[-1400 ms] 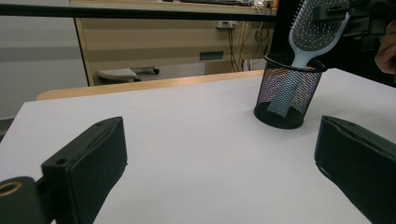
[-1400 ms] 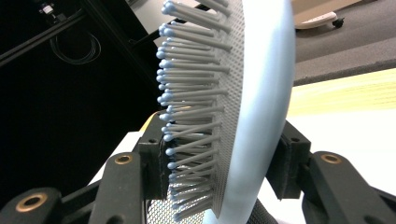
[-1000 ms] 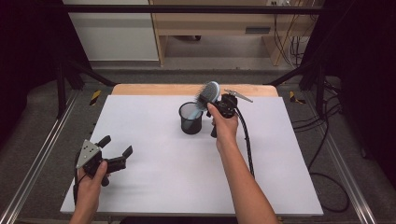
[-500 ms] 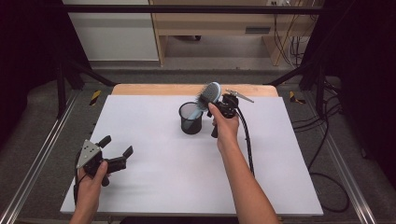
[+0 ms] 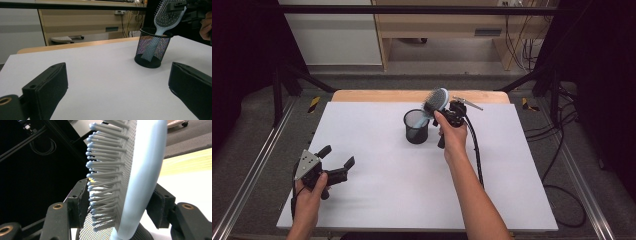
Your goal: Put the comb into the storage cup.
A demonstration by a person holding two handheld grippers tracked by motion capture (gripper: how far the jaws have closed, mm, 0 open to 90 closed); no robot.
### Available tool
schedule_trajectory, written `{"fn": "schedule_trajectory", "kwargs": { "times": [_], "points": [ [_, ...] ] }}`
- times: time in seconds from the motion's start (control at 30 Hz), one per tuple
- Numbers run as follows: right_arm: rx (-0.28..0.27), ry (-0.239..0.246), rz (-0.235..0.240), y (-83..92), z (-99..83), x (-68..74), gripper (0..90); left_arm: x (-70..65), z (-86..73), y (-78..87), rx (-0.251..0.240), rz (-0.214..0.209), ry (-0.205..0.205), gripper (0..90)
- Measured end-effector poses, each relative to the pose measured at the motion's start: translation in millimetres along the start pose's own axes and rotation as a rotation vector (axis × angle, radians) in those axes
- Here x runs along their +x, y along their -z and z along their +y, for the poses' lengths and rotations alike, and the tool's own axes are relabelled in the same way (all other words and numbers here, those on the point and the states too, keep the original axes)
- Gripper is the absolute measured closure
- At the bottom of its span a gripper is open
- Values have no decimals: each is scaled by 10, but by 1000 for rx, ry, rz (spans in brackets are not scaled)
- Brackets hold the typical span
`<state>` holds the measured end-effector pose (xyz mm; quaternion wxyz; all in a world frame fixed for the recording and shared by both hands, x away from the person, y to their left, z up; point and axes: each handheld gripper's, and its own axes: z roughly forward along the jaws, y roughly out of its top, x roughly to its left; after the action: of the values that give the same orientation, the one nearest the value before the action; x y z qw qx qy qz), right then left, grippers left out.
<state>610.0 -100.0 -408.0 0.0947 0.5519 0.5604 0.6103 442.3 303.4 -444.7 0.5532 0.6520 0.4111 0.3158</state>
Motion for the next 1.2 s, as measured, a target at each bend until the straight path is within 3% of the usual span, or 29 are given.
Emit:
{"fn": "schedule_trajectory", "kwargs": {
  "times": [0.13, 0.7, 0.93, 1.2],
  "points": [
    [4, 3, 0, -3, -2, -1, 388, 0, 0, 0, 0, 0, 0, 26],
    [26, 55, -33, 22, 15, 42, 130, -2, -1, -3, 2, 0, -2, 26],
    [28, 80, -41, 43, 30, 64, 86, -3, -1, -2, 2, 0, -3, 26],
    [20, 158, -70, 95, 63, 108, 56, -4, -2, -5, 2, -5, 0, 26]
  ]
}}
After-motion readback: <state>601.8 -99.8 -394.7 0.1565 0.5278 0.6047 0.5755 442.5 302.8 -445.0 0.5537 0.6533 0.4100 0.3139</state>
